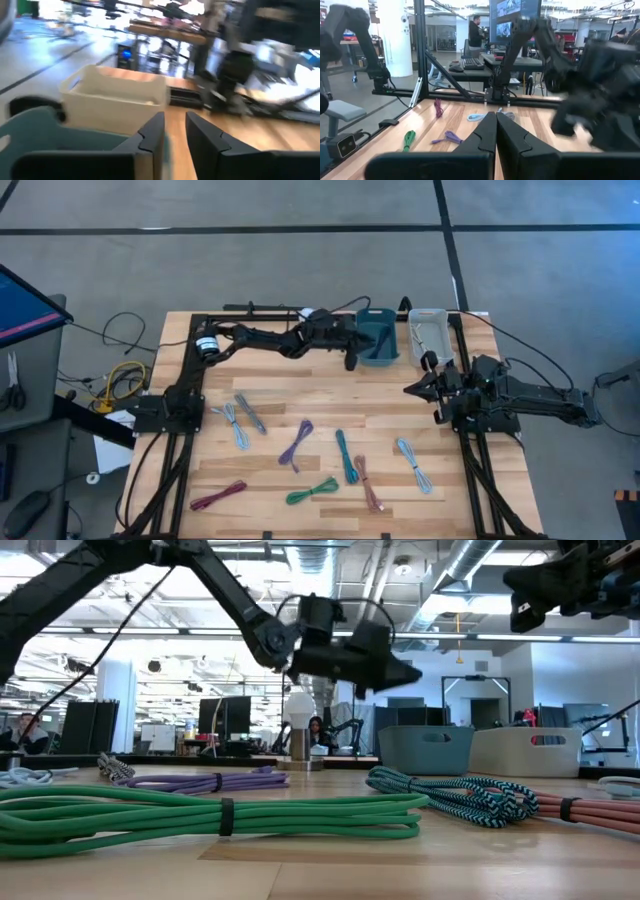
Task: Pick & Place USB Port
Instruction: Put the white charger cable into the gray bin
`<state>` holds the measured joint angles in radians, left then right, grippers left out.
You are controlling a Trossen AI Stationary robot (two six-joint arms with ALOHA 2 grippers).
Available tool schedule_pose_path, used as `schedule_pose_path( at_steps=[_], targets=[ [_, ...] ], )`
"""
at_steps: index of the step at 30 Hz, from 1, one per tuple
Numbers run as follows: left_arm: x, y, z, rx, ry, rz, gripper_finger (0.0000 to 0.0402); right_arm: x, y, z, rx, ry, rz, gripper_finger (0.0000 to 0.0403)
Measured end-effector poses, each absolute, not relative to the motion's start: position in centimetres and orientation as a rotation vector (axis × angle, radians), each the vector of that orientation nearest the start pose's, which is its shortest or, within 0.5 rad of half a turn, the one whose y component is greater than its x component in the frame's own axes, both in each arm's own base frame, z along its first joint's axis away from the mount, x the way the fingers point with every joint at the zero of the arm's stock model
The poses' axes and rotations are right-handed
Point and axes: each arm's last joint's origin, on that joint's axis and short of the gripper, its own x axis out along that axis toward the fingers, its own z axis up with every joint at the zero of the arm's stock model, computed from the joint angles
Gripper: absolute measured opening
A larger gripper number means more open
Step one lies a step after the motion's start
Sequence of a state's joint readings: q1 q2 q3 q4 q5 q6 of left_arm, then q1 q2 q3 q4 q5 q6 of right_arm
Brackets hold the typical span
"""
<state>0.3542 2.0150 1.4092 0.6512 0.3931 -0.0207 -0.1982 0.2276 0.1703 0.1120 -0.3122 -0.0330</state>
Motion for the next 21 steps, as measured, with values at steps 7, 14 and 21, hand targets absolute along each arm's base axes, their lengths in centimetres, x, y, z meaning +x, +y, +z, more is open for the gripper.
schedule_pose_path(
  at_steps=[7, 14, 21],
  targets=[
    [38.2, 13.4, 27.8, 0.141, 0.096, -0.051, 0.0025, 10.6, -1.2, 21.1, -0.005, -0.022, 0.114, 0.0001],
    [30.2, 11.1, 27.6, 0.244, 0.113, -0.034, 0.0007, 10.6, -1.2, 21.1, 0.021, -0.021, 0.117, 0.0001],
    [22.9, 8.0, 26.4, 0.268, 0.079, -0.034, 0.0006, 10.6, -1.1, 21.1, 0.021, -0.023, 0.122, 0.0001]
  ],
)
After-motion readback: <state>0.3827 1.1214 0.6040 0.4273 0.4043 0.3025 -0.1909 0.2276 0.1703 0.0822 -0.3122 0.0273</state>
